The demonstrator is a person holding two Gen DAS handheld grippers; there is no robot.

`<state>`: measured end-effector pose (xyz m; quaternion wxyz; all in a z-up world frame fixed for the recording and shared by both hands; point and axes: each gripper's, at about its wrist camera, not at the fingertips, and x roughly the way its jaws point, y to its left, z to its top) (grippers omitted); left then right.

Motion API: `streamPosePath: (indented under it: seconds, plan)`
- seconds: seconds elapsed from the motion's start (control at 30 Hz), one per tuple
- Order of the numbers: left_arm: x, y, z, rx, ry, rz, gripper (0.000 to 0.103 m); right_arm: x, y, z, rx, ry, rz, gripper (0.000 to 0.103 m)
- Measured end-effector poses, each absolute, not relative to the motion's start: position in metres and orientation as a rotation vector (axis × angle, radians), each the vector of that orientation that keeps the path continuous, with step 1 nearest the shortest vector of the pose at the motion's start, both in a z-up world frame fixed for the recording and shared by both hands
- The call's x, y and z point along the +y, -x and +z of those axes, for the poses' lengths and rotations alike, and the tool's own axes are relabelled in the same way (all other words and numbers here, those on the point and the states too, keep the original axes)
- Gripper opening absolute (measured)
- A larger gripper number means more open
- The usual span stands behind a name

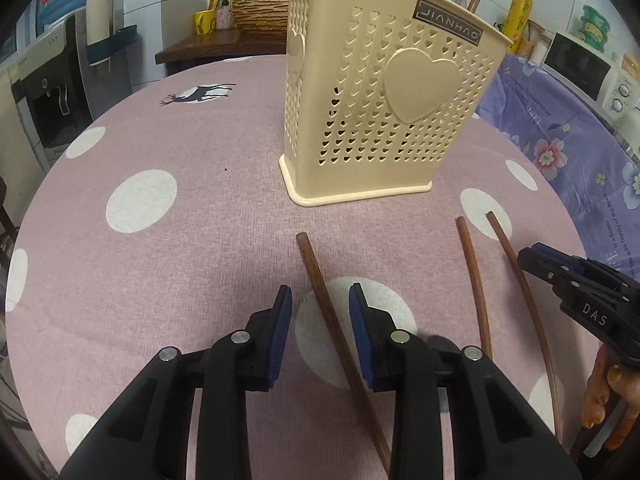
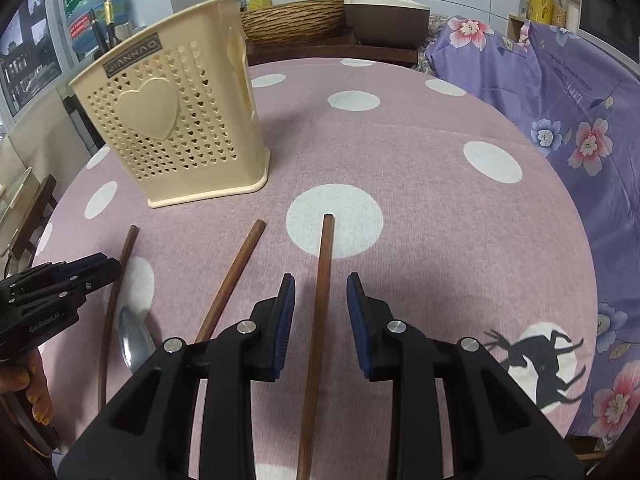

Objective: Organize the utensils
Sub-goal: 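Close right tool on a brown chopstick while left tool grasps another brown chopstick, then carry both brown chopsticks to the holder and release them inside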

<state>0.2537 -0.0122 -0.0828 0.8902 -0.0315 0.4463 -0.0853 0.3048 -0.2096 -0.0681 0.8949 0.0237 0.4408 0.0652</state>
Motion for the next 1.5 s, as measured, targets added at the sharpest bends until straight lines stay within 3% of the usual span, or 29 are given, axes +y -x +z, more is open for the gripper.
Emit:
streamPosePath:
  seconds: [0.6,0.8,0.9,1.5]
  plan:
    - [-0.026,-0.266,-0.086,0.932,-0.016,-0.1,0.012,-0.198,-0.335,-0.08,0.947,-0.008,0.103,0.027]
    - [-0.029,-0.267,-0.088,0.916,-0.025,-0.095,0.008,-0.196,-0.333,-0.08,0.931,0.02,0.086,0.016]
    - [-0.032,-0.267,-0.088,0.91,-0.038,-0.092,0.008,-0.193,-0.332,-0.08,0.925,0.035,0.093,0.009]
    - [-0.016,-0.26,-0.066,0.858,0.065,-0.152,0.008,-0.215,-0.32,-0.053,0.868,-0.13,0.183,0.008]
